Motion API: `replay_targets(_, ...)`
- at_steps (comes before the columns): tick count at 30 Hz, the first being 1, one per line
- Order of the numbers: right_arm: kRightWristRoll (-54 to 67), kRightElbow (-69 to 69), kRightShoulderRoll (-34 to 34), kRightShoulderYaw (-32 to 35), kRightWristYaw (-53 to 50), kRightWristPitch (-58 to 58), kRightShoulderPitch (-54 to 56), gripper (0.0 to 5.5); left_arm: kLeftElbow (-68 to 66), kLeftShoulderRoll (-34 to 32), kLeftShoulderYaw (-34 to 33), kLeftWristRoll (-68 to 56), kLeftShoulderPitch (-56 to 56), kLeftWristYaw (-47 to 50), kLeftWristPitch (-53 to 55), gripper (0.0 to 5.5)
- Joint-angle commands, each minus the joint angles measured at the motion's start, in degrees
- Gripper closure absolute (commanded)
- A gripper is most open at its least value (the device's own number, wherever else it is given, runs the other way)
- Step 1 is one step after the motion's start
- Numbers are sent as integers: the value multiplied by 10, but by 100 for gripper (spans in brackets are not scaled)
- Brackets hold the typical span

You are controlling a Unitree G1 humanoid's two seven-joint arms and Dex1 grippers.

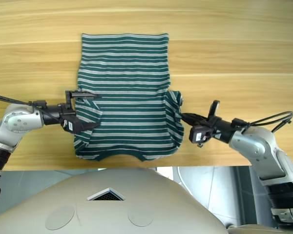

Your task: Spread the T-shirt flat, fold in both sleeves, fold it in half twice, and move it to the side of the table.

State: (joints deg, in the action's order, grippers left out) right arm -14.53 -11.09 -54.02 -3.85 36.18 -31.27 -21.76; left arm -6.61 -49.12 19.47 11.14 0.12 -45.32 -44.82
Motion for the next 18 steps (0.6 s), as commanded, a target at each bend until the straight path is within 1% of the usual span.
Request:
replay_targets(1,-12,-5,25,-31,13,14,41,545,-5,1,4,15,1,-2,5,10)
replay_targets(6,-25,-20,49,-71,39,48,98,545,-5,2,5,19,0,-3,7,10)
replay_targets(18,-46,-36,78,-134,74,68,144,545,3,3,7,18,3,-6,13,10)
